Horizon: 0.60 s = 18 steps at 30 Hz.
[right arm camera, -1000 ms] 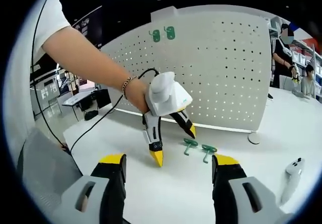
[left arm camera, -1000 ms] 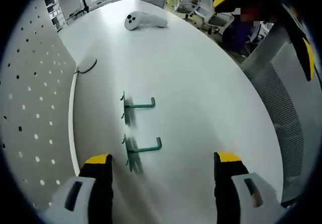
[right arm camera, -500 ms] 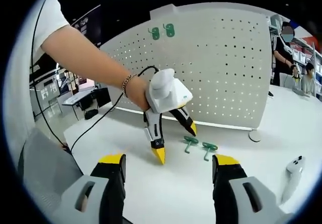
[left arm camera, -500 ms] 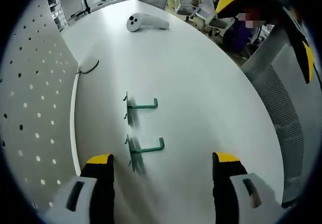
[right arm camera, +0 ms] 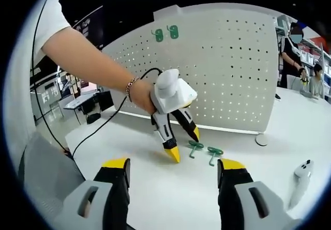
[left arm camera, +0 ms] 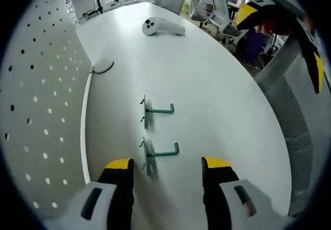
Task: Insert the hook assembly into the mounting plate slot until the hook locks in place.
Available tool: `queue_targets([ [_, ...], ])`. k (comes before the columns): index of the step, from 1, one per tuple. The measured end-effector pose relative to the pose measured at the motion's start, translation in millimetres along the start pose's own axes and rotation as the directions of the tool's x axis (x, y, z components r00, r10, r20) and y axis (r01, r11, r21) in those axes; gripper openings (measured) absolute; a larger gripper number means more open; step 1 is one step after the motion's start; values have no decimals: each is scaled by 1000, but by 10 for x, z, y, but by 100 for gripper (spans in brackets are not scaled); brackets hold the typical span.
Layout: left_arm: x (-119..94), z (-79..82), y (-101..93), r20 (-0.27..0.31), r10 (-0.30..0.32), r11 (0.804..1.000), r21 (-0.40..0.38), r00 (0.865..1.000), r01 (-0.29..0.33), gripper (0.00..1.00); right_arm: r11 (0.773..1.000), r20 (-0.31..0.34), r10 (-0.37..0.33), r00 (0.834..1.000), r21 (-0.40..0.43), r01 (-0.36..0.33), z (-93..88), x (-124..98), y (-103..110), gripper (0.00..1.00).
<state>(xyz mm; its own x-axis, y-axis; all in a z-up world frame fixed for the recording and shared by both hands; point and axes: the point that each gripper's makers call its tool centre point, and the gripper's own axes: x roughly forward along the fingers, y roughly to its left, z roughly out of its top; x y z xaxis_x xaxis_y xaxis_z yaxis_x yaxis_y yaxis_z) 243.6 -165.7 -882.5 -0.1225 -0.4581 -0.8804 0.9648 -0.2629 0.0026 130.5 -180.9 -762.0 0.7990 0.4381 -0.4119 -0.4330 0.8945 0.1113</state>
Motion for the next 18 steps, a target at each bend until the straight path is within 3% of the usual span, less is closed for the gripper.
queue_targets([
  [6,-12,3,48,22,21,999,-38,1000,-20,41,1000,-2,-2,1000,-1,2,-3,-4,-6,66],
  [12,-32,-28,122,0,46,997,-66,999,-46,25,1000,1,-5,1000,-4,5,0,-7,-10,66],
  [18,-30,-31,146,-4,64,994,-94,998,-65,19,1000,-1,-3,1000,-6,3,2,-6,-4,65],
])
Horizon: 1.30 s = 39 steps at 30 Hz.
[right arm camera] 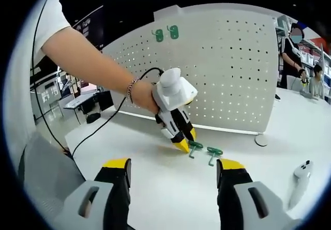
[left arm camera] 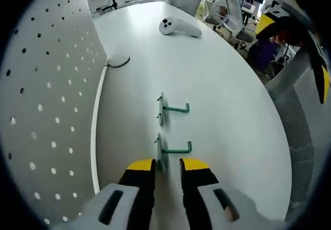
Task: Insert the hook assembly into the mounting plate slot until the hook locks in place.
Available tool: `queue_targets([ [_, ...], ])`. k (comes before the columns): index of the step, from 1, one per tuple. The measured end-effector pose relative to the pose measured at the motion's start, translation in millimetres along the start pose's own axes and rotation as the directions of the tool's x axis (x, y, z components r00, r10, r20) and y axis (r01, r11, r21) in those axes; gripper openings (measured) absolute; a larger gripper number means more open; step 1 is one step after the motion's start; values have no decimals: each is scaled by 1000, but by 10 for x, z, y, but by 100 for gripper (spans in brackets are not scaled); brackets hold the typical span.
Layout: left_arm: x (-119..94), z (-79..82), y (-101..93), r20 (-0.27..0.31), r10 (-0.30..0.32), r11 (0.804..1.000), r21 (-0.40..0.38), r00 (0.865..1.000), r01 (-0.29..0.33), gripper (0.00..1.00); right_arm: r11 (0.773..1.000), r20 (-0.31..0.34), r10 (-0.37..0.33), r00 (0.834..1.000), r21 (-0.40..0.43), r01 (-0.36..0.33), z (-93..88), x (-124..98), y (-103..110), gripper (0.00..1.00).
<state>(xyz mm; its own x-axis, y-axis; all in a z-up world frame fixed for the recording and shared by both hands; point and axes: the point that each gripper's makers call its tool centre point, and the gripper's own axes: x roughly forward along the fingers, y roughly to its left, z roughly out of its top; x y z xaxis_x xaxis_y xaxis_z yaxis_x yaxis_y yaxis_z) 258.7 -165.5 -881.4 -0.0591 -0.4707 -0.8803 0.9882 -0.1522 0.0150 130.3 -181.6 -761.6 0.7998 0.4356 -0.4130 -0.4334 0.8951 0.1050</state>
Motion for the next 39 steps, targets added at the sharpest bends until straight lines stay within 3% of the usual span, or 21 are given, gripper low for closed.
queue_targets([
  [14,-1,-19,62,-11,32,999,-17,999,-32,6,1000,-3,1,1000,-4,-1,-4,0,2,63],
  [19,-9,-23,58,-19,52,998,37,998,-51,4,1000,0,-1,1000,-2,1,2,-2,-2,63],
  [31,-17,-24,61,-4,63,998,24,998,-63,3,1000,-4,0,1000,-9,0,-4,-4,0,62],
  [34,-20,-24,52,-7,72,996,59,997,-71,3,1000,-5,0,1000,-10,0,-6,-3,1,62],
  [36,-21,-35,59,-3,74,996,57,997,-74,2,1000,-5,-1,1000,-8,1,-9,-4,-5,62],
  [38,-40,-29,28,24,59,998,10,998,-60,2,1000,-3,-3,1000,-6,3,-6,-6,-8,62],
  [39,-68,-11,49,43,78,996,35,996,-79,2,1000,-1,-3,1000,-5,3,-4,-6,-8,62],
])
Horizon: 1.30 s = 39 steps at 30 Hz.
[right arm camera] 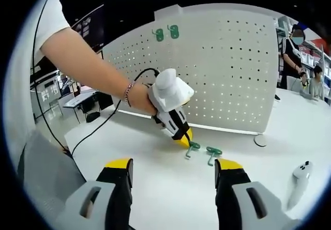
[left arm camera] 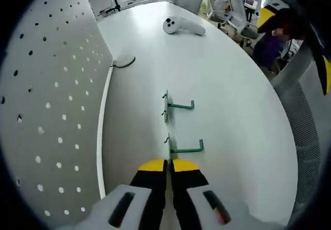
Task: Insert the hook assembly into the mounting plate slot until the hook locks in place.
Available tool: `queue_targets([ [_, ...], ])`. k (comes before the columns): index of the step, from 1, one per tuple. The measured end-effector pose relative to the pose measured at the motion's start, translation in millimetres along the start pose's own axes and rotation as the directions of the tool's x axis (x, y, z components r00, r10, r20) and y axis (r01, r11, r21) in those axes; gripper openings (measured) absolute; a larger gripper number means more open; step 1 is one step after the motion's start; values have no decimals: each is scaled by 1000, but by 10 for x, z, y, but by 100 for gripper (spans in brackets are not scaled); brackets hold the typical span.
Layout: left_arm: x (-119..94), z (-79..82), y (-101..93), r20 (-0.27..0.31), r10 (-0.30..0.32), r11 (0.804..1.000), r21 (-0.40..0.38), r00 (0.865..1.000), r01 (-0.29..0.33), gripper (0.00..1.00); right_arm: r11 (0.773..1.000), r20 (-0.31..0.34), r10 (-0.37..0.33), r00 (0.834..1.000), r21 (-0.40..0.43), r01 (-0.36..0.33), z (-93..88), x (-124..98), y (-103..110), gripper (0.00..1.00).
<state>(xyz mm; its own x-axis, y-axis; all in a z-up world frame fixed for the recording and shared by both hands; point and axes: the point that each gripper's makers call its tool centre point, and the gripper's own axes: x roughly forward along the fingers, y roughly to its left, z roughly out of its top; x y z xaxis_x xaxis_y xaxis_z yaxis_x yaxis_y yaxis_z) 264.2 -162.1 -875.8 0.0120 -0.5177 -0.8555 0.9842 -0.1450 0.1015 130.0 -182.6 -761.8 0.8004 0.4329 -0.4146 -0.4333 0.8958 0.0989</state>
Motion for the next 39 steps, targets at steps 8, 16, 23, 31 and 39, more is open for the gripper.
queue_targets([
  [8,-146,93,75,69,36,998,-47,997,-33,2,1000,1,2,1000,9,-2,-7,-2,-4,62],
  [16,-299,165,97,124,61,997,-57,990,-54,2,1000,-2,10,1000,2,-10,-13,5,17,62],
  [23,-421,176,122,156,89,994,-75,984,-78,2,1000,-2,14,1000,-4,-14,-9,8,29,63],
  [31,-548,201,118,183,113,991,-88,977,-99,2,1000,-4,12,1000,-7,-12,-12,13,21,64],
  [39,-706,216,103,218,140,987,-106,966,-119,2,1000,-1,15,1000,-14,-15,9,12,31,65],
])
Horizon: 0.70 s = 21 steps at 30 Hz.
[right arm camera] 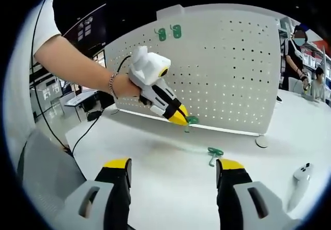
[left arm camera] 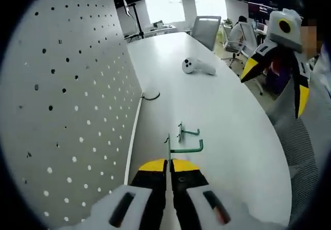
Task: Insert the hook assembly into the mounting plate slot until the hook locks in place.
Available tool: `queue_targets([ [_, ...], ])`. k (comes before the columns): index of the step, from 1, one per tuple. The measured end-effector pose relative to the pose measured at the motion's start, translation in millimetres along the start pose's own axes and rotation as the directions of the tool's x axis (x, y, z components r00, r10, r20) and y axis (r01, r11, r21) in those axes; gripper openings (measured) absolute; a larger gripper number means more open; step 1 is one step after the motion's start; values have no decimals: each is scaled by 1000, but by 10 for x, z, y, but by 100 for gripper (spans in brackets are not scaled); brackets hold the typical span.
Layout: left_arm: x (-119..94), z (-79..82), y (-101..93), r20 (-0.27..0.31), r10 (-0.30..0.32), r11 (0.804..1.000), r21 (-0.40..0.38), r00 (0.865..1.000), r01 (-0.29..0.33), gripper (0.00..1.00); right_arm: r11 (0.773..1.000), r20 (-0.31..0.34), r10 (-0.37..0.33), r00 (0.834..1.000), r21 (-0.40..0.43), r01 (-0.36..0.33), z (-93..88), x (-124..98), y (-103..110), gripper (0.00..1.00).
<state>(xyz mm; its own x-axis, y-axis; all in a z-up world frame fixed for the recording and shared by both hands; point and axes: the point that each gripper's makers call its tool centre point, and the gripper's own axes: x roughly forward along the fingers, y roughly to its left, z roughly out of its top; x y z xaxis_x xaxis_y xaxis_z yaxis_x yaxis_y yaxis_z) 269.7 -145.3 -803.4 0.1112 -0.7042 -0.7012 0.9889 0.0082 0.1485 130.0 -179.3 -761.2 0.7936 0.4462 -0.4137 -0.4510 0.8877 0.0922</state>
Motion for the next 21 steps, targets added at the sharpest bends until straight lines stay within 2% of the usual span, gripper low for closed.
queue_targets([
  [7,-113,8,6,20,25,1000,-8,999,-25,2,1000,14,-1,1000,16,1,27,-14,-11,64],
  [14,-287,142,10,81,58,998,-16,995,-57,2,1000,21,-4,1000,25,4,28,-18,-25,64],
  [21,-441,208,8,119,94,995,-27,988,-91,2,1000,26,1,1000,29,-2,43,-28,-8,64],
])
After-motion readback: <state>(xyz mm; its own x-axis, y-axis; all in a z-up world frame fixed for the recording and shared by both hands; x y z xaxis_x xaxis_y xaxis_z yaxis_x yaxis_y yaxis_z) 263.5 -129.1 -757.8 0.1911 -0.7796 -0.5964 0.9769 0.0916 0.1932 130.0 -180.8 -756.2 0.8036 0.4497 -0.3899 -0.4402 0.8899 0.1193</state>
